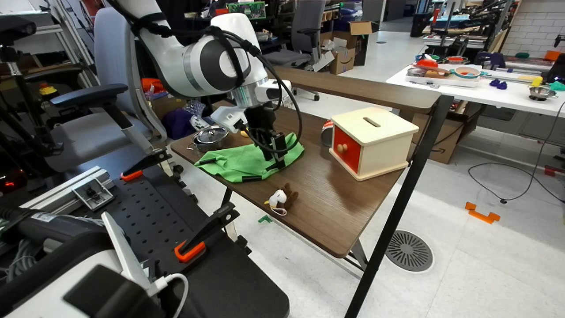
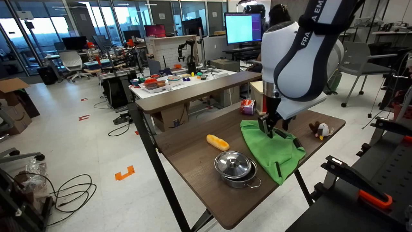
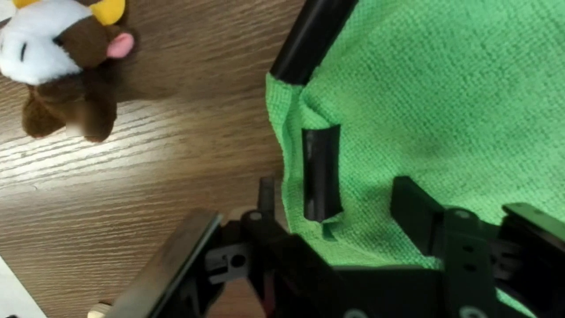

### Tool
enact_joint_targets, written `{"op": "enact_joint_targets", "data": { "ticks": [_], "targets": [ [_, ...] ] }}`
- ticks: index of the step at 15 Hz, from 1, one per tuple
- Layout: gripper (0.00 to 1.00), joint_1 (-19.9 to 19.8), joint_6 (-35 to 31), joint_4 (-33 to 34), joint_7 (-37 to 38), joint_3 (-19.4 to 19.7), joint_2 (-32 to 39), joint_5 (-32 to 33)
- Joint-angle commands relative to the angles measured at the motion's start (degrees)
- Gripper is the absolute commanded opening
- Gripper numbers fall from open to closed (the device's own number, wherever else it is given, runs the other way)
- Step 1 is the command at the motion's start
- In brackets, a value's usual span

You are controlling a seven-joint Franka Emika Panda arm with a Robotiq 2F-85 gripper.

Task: Fold the green cloth

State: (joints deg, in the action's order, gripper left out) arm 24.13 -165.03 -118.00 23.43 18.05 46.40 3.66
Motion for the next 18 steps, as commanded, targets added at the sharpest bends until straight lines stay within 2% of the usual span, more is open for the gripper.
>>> {"op": "enact_joint_targets", "data": {
  "ticks": [1, 6, 11, 12, 13, 18],
  "targets": [
    [0.37, 1.22, 1.28, 1.59, 0.83, 1.14, 1.25, 0.92],
    [0.01, 1.58, 1.10, 1.58, 0.83, 1.35, 1.36, 1.12],
    [0.02, 2.09, 0.90, 0.96, 0.78, 1.93, 0.66, 1.48],
    [0.31, 2.13, 0.95, 0.55, 0.58, 1.82, 0.03, 1.50],
    [0.32, 2.31, 0.86, 0.26, 0.59, 1.93, -0.36, 1.57],
    [0.67, 3.86, -0.58, -1.93, 0.63, 3.75, -2.79, 2.22]
  ]
}}
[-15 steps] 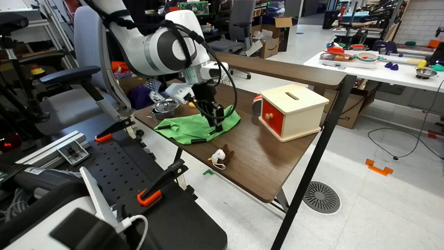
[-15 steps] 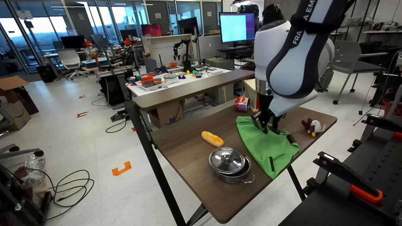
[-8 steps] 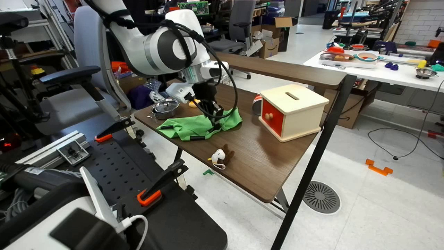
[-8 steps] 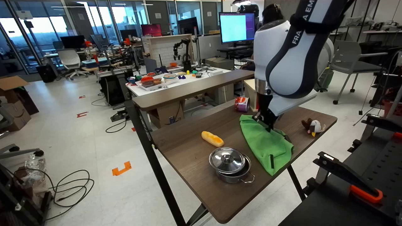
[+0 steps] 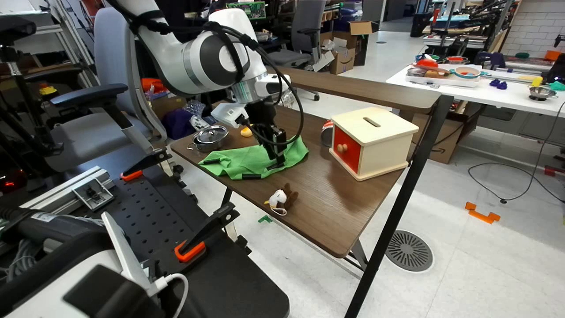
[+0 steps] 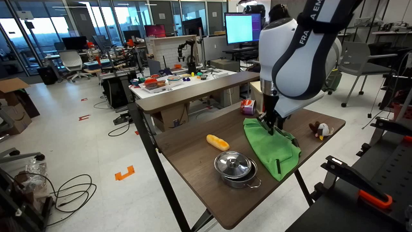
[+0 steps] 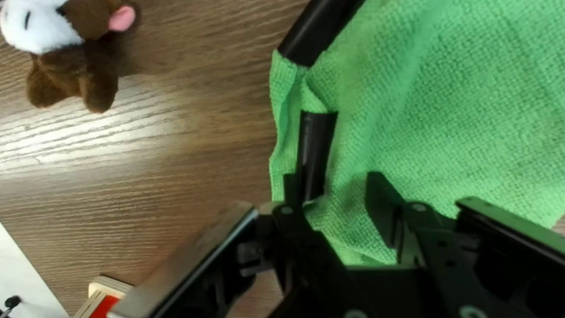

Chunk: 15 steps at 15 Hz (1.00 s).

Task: Fold the green cloth

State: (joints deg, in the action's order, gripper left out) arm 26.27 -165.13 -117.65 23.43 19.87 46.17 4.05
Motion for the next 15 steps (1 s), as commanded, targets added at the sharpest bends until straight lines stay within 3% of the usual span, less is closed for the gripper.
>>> {"op": "enact_joint_targets", "data": {
  "ticks": [1, 4, 5, 15],
  "targets": [
    [0.75, 2.01, -0.63, -2.59, 0.68, 2.37, -2.91, 1.87],
    [0.97, 1.83, -0.82, -3.62, 0.54, 2.82, -3.83, 1.75],
    [1.00, 1.72, -0.78, -3.90, 0.45, 2.87, -4.00, 1.78],
    [0.98, 1.20, 0.34, -5.83, -0.35, 3.17, -3.20, 2.53]
  ]
}}
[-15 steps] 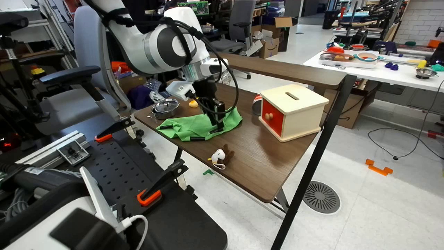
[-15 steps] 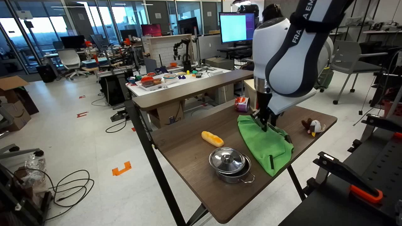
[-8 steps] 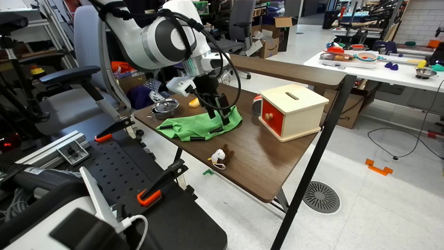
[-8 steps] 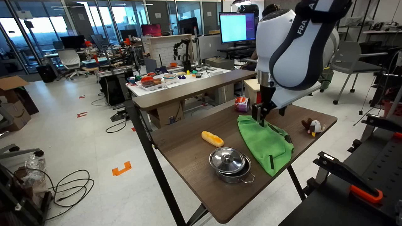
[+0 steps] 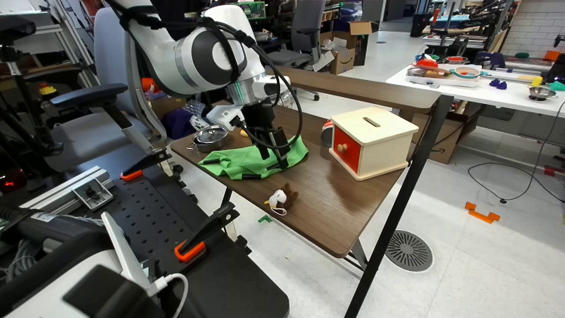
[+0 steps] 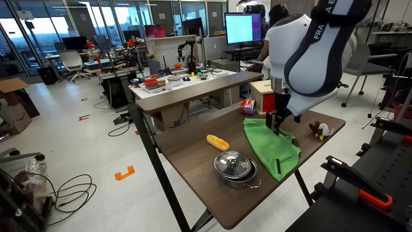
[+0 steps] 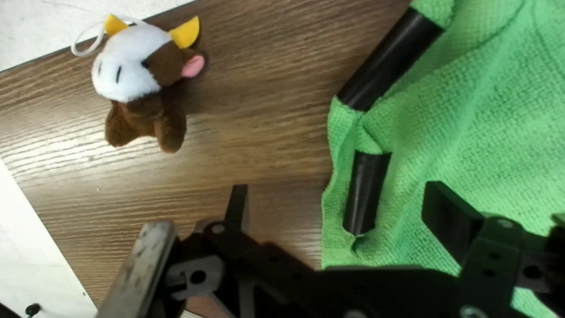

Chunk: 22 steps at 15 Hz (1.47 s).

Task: Fold the green cloth

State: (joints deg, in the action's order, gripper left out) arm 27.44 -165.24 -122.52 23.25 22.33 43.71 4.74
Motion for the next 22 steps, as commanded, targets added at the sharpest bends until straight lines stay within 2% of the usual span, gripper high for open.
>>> {"op": "enact_joint_targets", "data": {
  "ticks": [1, 3, 11, 22],
  "targets": [
    [0.98, 0.13, 0.42, -0.94, 0.00, 0.97, -0.54, 2.06],
    [0.96, -0.08, 0.67, -0.62, 0.08, 1.23, -0.27, 2.08],
    [1.00, -1.41, 1.59, 0.37, 0.03, 1.75, 0.55, 1.79],
    [1.00, -1.85, 2.50, 3.29, 0.26, 0.66, 2.78, 1.24]
  ]
}}
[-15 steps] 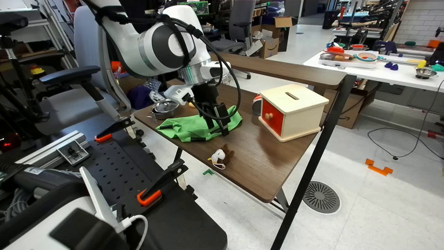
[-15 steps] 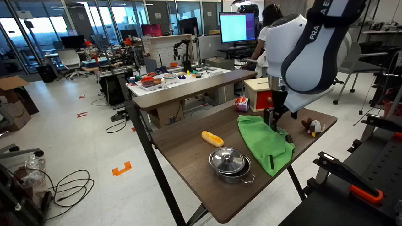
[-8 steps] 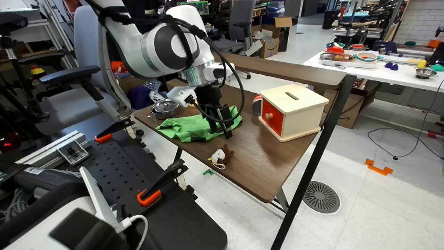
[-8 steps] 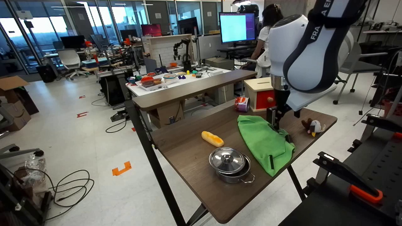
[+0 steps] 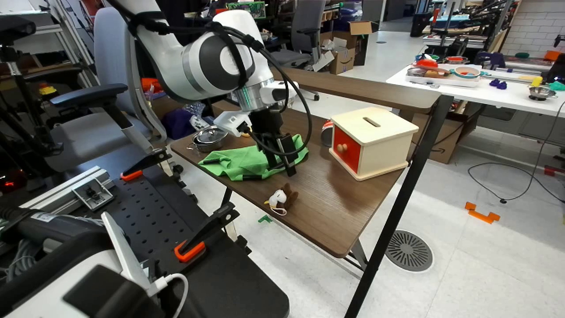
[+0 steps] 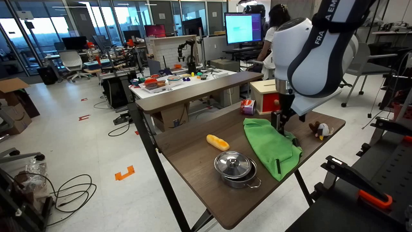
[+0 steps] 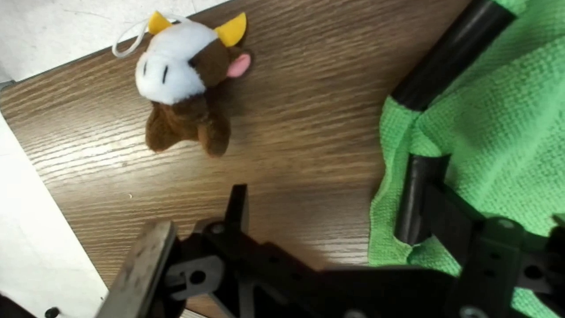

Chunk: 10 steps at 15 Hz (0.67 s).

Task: Fold the green cloth

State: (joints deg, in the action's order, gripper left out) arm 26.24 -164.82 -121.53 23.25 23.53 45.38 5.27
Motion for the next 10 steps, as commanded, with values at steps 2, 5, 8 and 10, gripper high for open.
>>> {"op": "enact_joint_targets", "data": {
  "ticks": [2, 5, 8, 10],
  "targets": [
    [1.00, -0.72, 2.64, 2.94, 0.38, -0.70, 1.52, 0.77],
    [1.00, -0.69, 3.39, 3.88, 0.67, -0.75, 2.16, 1.01],
    [1.00, -0.60, 3.51, 4.53, 0.84, -0.70, 2.75, 1.03],
    [1.00, -0.59, 3.59, 4.92, 0.99, -0.69, 2.98, 0.95]
  ]
}}
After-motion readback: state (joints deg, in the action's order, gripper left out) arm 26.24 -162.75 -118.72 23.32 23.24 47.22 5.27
